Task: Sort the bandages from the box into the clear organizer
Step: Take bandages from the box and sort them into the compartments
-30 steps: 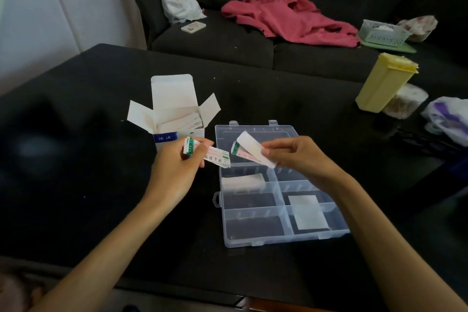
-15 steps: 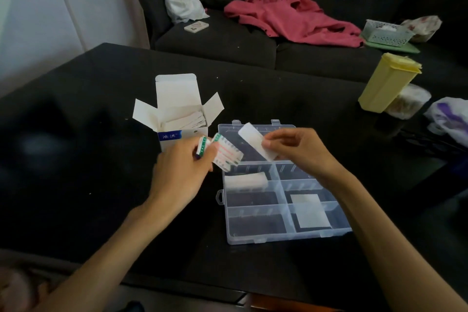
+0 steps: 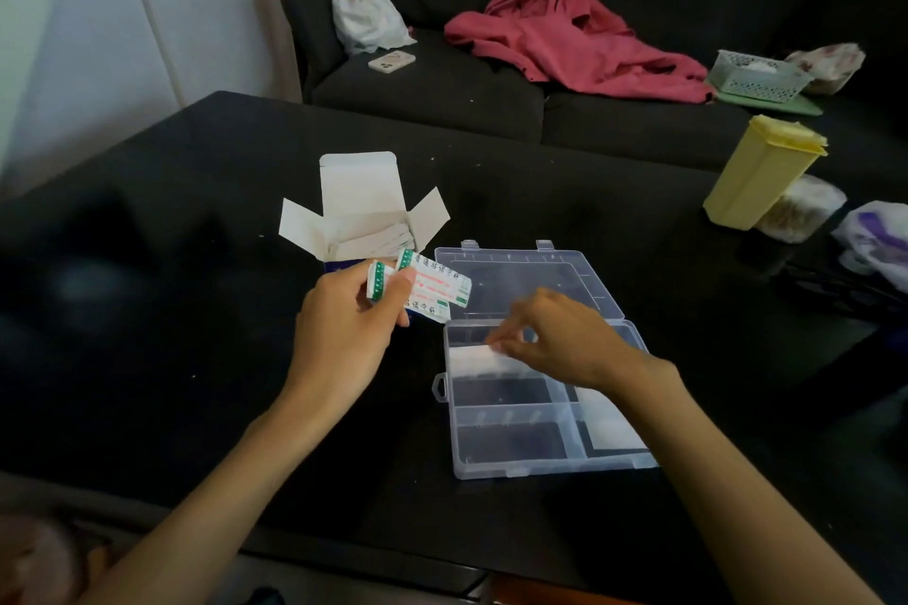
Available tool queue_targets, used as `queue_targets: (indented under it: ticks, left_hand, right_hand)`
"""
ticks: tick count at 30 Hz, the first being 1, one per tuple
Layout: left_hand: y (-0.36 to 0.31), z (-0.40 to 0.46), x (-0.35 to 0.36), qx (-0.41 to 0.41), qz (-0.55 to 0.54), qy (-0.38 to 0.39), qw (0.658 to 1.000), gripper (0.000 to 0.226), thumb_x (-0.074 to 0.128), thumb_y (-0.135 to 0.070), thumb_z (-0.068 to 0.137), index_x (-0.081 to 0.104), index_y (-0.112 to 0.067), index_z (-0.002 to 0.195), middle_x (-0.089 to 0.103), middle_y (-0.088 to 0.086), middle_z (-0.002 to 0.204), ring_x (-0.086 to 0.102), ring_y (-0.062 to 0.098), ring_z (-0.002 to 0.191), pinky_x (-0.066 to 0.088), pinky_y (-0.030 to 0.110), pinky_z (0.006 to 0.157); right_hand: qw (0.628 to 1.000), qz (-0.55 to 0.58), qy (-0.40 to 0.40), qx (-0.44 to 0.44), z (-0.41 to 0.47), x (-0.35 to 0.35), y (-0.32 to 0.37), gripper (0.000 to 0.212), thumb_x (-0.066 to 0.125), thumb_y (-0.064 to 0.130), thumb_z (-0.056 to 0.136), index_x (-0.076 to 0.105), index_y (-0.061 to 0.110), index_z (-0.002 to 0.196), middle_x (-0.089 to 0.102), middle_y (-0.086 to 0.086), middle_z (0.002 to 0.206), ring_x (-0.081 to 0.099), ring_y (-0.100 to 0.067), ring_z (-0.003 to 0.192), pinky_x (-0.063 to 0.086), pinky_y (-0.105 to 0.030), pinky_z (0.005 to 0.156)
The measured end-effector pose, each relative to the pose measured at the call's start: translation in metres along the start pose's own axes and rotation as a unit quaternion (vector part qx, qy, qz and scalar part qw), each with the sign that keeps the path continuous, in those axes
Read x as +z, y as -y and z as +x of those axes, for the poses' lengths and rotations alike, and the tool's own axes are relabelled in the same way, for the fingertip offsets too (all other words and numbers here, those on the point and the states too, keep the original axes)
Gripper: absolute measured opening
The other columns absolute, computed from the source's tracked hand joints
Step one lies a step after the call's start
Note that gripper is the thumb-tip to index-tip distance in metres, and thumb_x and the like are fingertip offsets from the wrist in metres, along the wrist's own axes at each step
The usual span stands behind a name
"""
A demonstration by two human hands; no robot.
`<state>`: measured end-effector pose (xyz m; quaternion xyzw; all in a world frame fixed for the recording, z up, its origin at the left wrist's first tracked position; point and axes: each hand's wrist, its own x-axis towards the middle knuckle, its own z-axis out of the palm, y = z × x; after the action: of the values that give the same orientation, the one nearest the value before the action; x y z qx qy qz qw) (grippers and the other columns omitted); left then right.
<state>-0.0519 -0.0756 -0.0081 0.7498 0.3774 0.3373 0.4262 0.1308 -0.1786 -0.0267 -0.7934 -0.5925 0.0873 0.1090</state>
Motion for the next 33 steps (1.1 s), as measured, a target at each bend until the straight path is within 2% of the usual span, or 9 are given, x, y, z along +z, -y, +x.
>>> queue_targets:
  ticks: [5,7,9,11,14,18,21,26,33]
  left_hand:
    - [-0.001,0.002,0.0,-0.046,-0.08,0.04,0.995,0.01,0.056,-0.027,0.092,0.065,-0.023,0.095,0.066,-0.002,0.071,0.054,-0.002,0.047,0.039,0.01,0.046]
    - [-0.001,0.002,0.001,-0.07,-0.11,0.045,0.99,0.012,0.056,-0.026,0.092,0.066,-0.02,0.096,0.062,-0.004,0.065,0.051,-0.002,0.044,0.037,0.009,0.043]
    - [-0.002,0.003,0.001,-0.09,-0.123,0.056,0.987,0.013,0.056,-0.027,0.092,0.066,-0.018,0.094,0.061,-0.006,0.061,0.051,-0.002,0.044,0.037,0.008,0.042]
    - [-0.002,0.004,0.003,-0.102,-0.126,0.086,0.983,0.015,0.055,-0.031,0.092,0.066,-0.021,0.091,0.061,-0.01,0.057,0.051,-0.003,0.046,0.039,0.01,0.045]
    - [-0.002,0.0,0.008,-0.111,-0.116,0.143,0.977,0.019,0.054,-0.038,0.09,0.067,-0.025,0.092,0.061,-0.014,0.058,0.05,-0.004,0.051,0.042,0.011,0.05]
    - [-0.002,0.001,0.008,-0.12,-0.126,0.11,0.979,0.015,0.057,-0.032,0.091,0.069,-0.024,0.094,0.061,-0.01,0.06,0.051,-0.006,0.048,0.039,0.008,0.045]
    - [-0.004,0.004,0.001,-0.095,-0.141,0.026,0.985,0.013,0.057,-0.025,0.092,0.066,-0.029,0.084,0.059,-0.006,0.062,0.05,-0.005,0.045,0.038,0.007,0.043]
    - [-0.005,0.003,-0.002,-0.081,-0.119,-0.007,0.989,0.008,0.056,-0.029,0.091,0.064,-0.027,0.09,0.063,-0.004,0.071,0.054,-0.002,0.049,0.04,0.009,0.045]
    - [-0.003,0.004,0.0,-0.084,-0.117,0.0,0.99,0.007,0.057,-0.027,0.091,0.063,-0.026,0.094,0.062,-0.004,0.075,0.056,-0.001,0.051,0.04,0.007,0.045]
  right_hand:
    - [0.998,-0.058,-0.03,-0.009,-0.001,-0.004,0.005,0.025,0.061,0.041,0.086,0.069,0.027,0.105,0.048,0.011,0.093,0.046,-0.005,0.084,0.038,-0.019,0.069]
    - [0.998,-0.029,-0.046,-0.014,-0.002,-0.007,0.003,0.019,0.063,0.038,0.086,0.071,0.028,0.1,0.052,0.014,0.092,0.046,-0.001,0.077,0.038,-0.016,0.068]
    - [0.991,0.103,-0.082,0.015,-0.002,-0.014,0.001,0.018,0.06,0.033,0.088,0.071,0.025,0.1,0.059,0.016,0.088,0.052,0.002,0.071,0.04,-0.012,0.064]
    - [0.949,0.294,-0.106,0.053,-0.002,-0.024,0.007,0.023,0.055,0.035,0.09,0.067,0.022,0.106,0.063,0.016,0.086,0.06,0.0,0.074,0.048,-0.012,0.06]
    - [0.903,0.421,-0.053,0.061,-0.003,-0.028,0.017,0.02,0.06,0.033,0.086,0.065,0.025,0.104,0.065,0.016,0.092,0.065,-0.004,0.081,0.054,-0.017,0.062]
    - [0.912,0.391,-0.112,0.046,-0.006,-0.024,0.01,0.006,0.07,0.021,0.08,0.071,0.023,0.086,0.068,0.012,0.084,0.065,0.001,0.078,0.051,-0.013,0.062]
    - [0.963,0.208,-0.172,0.015,-0.008,-0.018,-0.007,0.01,0.07,0.026,0.079,0.072,0.025,0.089,0.063,0.014,0.082,0.06,-0.002,0.079,0.05,-0.014,0.066]
    - [0.992,0.026,-0.102,-0.065,-0.006,0.001,-0.004,0.016,0.068,0.037,0.081,0.074,0.029,0.093,0.054,0.016,0.087,0.043,-0.003,0.085,0.035,-0.013,0.067]
    - [0.997,0.075,0.001,-0.015,-0.006,0.0,-0.001,0.029,0.051,0.043,0.085,0.073,0.024,0.089,0.055,0.015,0.09,0.05,-0.005,0.088,0.047,-0.027,0.084]
